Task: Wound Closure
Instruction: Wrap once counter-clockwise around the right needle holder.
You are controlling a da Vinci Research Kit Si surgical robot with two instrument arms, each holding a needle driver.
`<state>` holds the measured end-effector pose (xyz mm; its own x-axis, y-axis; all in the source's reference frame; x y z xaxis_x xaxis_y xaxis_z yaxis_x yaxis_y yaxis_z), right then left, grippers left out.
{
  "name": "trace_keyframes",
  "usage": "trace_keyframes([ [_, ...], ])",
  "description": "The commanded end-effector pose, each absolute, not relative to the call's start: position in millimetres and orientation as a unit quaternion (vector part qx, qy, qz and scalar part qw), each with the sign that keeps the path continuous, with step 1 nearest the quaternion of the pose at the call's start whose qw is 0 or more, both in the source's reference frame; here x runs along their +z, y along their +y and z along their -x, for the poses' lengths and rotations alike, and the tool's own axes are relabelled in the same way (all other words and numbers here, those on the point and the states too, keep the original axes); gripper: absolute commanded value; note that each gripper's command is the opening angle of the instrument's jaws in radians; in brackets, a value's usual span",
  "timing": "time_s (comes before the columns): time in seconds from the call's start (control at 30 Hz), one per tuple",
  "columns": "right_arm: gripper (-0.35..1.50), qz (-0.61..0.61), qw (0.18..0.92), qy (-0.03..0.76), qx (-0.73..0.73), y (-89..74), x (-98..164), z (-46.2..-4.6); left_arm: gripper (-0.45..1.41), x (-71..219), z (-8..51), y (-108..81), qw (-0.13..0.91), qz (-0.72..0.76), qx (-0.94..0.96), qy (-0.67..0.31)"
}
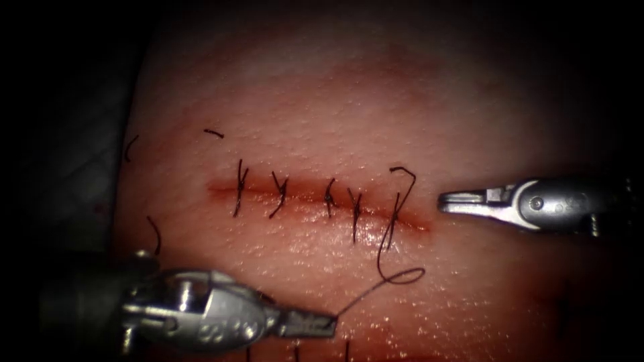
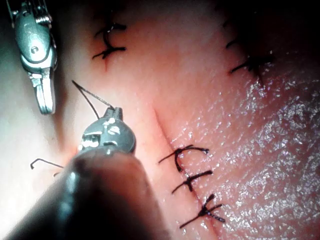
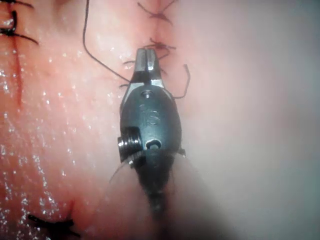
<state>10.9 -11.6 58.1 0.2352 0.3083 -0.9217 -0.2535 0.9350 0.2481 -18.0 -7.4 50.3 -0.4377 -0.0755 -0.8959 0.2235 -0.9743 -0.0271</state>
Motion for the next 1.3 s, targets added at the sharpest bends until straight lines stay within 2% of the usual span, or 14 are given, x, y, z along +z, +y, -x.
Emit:
trace_keyframes([
  [0.03, -0.35, -0.024, 0.781, 0.600, 0.172, -12.4, 59, -13.2, -0.45, 51, 18.7, -7.2, 0.090, -0.526, -0.842, 0.074],
  [0.1, -0.35, -0.029, 0.775, 0.611, 0.158, -12.4, 59, -15.4, -0.45, 51, 19.0, -6.4, 0.089, -0.530, -0.840, 0.076],
  [0.33, -0.35, -0.067, 0.745, 0.657, 0.097, -13.8, 61, -18.9, -0.45, 53, 18.1, -2.9, 0.066, -0.544, -0.834, 0.074],
  [0.7, -0.35, -0.075, 0.650, 0.741, 0.149, -14.7, 60, -18.5, -0.45, 61, 18.6, 0.6, 0.013, -0.500, -0.865, 0.041],
  [0.93, -0.35, -0.053, 0.631, 0.737, 0.237, -14.9, 60, -18.6, -0.45, 66, 20.1, -0.7, 0.001, -0.473, -0.881, 0.021],
  [0.97, -0.23, -0.043, 0.627, 0.730, 0.269, -14.9, 60, -18.7, -0.45, 67, 20.6, -1.5, 0.000, -0.466, -0.884, 0.021],
  [1.0, -0.03, -0.032, 0.627, 0.725, 0.282, -14.9, 60, -18.6, -0.45, 67, 20.9, -2.1, 0.001, -0.467, -0.884, 0.023],
  [1.03, -0.03, -0.032, 0.627, 0.725, 0.282, -14.9, 60, -18.6, -0.45, 67, 20.9, -2.1, 0.001, -0.467, -0.884, 0.023],
  [1.07, 0.22, -0.018, 0.620, 0.714, 0.324, -14.8, 60, -18.4, -0.45, 68, 21.3, -3.1, 0.000, -0.465, -0.885, 0.024],
  [1.2, 0.32, 0.013, 0.614, 0.692, 0.381, -14.9, 59, -18.0, -0.45, 68, 22.0, -4.6, 0.003, -0.463, -0.886, 0.024],
  [1.23, 0.56, 0.057, 0.627, 0.653, 0.421, -15.1, 59, -17.7, -0.45, 68, 22.3, -5.3, 0.005, -0.463, -0.886, 0.024],
  [1.27, 0.69, 0.071, 0.633, 0.634, 0.439, -15.3, 59, -17.6, -0.45, 68, 22.4, -5.7, 0.006, -0.462, -0.886, 0.023],
  [1.3, 0.54, 0.092, 0.651, 0.595, 0.461, -15.9, 59, -17.3, -0.45, 68, 22.7, -6.3, 0.008, -0.463, -0.886, 0.025],
])
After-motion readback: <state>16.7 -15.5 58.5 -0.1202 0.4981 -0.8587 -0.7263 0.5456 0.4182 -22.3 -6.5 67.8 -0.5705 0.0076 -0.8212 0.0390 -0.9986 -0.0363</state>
